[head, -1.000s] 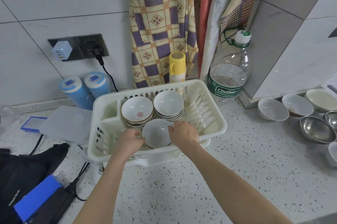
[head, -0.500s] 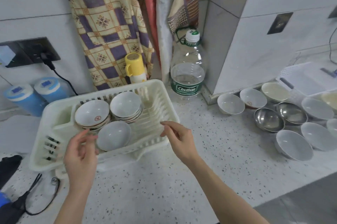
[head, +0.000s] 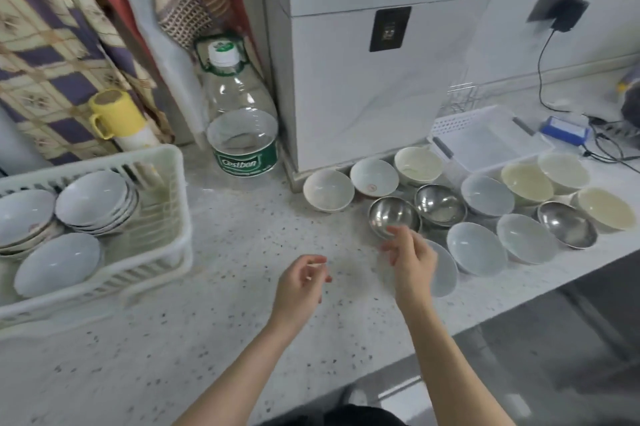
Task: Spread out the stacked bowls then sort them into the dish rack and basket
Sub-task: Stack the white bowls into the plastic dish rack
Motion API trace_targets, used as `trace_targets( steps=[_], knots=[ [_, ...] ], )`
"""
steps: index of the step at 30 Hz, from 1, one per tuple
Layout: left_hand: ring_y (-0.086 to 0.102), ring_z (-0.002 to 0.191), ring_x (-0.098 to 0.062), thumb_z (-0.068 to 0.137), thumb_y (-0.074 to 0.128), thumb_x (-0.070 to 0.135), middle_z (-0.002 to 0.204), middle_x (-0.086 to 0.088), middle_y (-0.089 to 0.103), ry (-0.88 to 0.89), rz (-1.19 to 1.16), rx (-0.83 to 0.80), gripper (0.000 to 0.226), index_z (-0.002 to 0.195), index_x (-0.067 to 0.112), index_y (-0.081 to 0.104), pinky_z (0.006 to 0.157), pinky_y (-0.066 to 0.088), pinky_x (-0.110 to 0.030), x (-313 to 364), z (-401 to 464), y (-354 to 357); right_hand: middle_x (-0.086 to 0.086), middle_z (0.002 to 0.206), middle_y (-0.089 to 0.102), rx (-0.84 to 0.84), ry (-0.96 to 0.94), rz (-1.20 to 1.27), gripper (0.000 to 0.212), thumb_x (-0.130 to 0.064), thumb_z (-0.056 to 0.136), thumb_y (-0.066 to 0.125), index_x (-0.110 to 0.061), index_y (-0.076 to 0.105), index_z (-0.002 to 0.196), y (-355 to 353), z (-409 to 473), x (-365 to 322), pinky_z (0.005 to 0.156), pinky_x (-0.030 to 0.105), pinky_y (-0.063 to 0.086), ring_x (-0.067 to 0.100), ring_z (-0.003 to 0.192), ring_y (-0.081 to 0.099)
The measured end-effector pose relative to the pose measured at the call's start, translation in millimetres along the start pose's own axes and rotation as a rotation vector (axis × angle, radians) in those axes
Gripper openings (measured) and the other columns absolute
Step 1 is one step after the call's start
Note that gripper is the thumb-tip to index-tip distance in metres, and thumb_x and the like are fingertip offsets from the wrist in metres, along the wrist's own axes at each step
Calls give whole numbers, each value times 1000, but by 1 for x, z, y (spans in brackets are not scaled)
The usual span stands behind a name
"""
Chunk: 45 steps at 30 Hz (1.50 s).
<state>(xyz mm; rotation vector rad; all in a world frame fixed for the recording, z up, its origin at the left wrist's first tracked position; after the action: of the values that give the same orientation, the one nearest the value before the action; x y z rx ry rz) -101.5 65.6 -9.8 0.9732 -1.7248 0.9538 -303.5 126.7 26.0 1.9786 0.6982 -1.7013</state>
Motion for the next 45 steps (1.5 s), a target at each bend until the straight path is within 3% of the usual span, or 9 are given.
trace_targets(
  steps=[4, 7, 10, 14, 19, 26, 34, 40, 45],
  knots=[
    [57, 51, -1, 95, 56, 41, 93, 5, 74, -232, 87, -211, 31, 122, 27, 55, 50, 44, -15, -13, 9, 86, -2, 54, 63, 385, 193, 114, 28, -35, 86, 52, -25, 73, 72, -85, 11, 29, 80, 31, 47, 11, 68, 57],
    [59, 61, -6, 91, 53, 53, 96, 6, 73, -350, 159, -322, 40, 124, 32, 42, 58, 44, -22, -19, 11, 126, 2, 55, 61, 583, 254, 134, 24, -33, 82, 51, -24, 69, 70, -130, 13, 42, 77, 32, 43, 12, 68, 57],
    [60, 63, -10, 90, 54, 50, 96, 4, 74, -436, 174, -384, 37, 118, 35, 35, 55, 39, -25, -24, 12, 151, 5, 62, 63, 684, 377, 127, 26, -36, 82, 52, -16, 68, 76, -156, 21, 60, 74, 36, 40, 18, 73, 55],
    [55, 52, -10, 94, 54, 30, 89, -3, 76, -484, 30, -371, 7, 99, 32, 50, 47, 34, -21, -28, 13, 169, 2, 76, 66, 564, 524, 117, 37, -46, 85, 54, -15, 58, 105, -163, 37, 84, 65, 34, 38, 18, 71, 48],
    [53, 45, -7, 97, 50, 14, 94, -16, 74, -511, -167, -318, 12, 100, 25, 51, 41, 31, -18, -31, 16, 180, 1, 87, 71, 372, 594, 105, 34, -43, 89, 52, -22, 48, 115, -157, 53, 89, 56, 30, 32, 21, 76, 51],
    [42, 40, -7, 88, 49, 5, 85, -21, 76, -511, -210, -239, 23, 108, 13, 59, 40, 28, -18, -33, 16, 167, 5, 83, 74, 365, 571, 3, 21, -21, 90, 48, -17, 53, 109, -158, 65, 90, 53, 28, 33, 15, 63, 46],
    [37, 45, -10, 89, 47, 6, 88, -23, 76, -412, -325, -212, 28, 113, 10, 60, 41, 28, -20, -14, 11, 121, 1, 59, 71, 505, 434, 36, 7, -18, 77, 46, -13, 51, 78, -155, 48, 71, 48, 27, 30, 14, 51, 30],
    [36, 42, -9, 89, 47, 5, 87, -23, 76, -277, -428, -100, 27, 112, 5, 60, 39, 25, -20, 21, 18, 68, 7, 66, 74, 387, 310, 72, 13, -18, 76, 50, -14, 59, 83, -113, 42, 24, 48, 28, 29, 12, 50, 28],
    [35, 41, -8, 90, 45, 6, 87, -23, 75, -184, -514, 12, 27, 112, 5, 61, 38, 26, -19, 39, 10, -3, 13, 68, 73, 292, 246, 87, 13, -14, 78, 51, -9, 59, 88, -55, 24, 0, 38, 19, 26, 10, 45, 24]
  ],
)
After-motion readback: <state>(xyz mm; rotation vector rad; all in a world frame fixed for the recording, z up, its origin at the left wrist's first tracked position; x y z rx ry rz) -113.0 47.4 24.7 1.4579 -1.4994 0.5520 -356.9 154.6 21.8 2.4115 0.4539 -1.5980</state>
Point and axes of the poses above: each hand's wrist, its own z-axis towards the middle knuckle, its own y-axis out of the palm, x = y × z, the point moved 7 cm from there along z, towards the middle knuckle
